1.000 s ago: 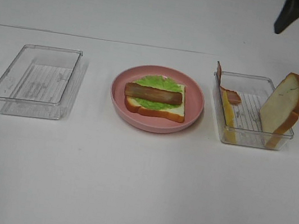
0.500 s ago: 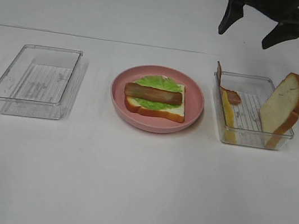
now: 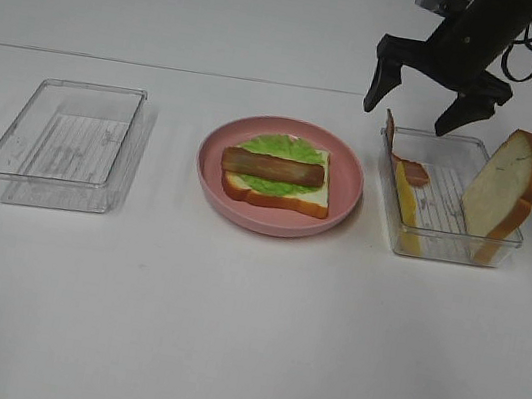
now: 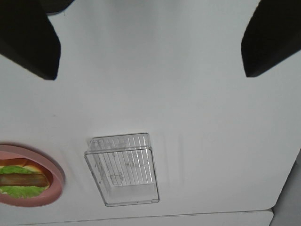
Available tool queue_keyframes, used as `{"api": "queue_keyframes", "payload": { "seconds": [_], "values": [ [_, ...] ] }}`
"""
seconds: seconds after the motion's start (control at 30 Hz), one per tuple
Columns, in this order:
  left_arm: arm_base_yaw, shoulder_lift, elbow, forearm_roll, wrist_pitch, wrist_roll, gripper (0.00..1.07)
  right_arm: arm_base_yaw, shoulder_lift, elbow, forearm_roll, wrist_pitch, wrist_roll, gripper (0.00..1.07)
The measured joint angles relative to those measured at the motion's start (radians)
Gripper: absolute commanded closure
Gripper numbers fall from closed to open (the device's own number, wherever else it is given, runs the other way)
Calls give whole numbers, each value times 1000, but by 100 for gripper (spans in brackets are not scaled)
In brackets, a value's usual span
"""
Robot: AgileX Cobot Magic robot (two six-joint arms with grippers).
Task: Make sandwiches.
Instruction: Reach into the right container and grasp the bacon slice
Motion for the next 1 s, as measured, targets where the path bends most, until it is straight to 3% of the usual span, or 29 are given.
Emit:
{"api": "queue_keyframes", "payload": {
  "seconds": [0.3, 1.0],
  "values": [
    [0, 0, 0, 0, 0, 0, 6, 34, 34, -7, -44, -46, 0, 12],
    [0, 0, 0, 0, 0, 0, 6, 36, 55, -9, -65, -97, 0, 28]
  ]
}}
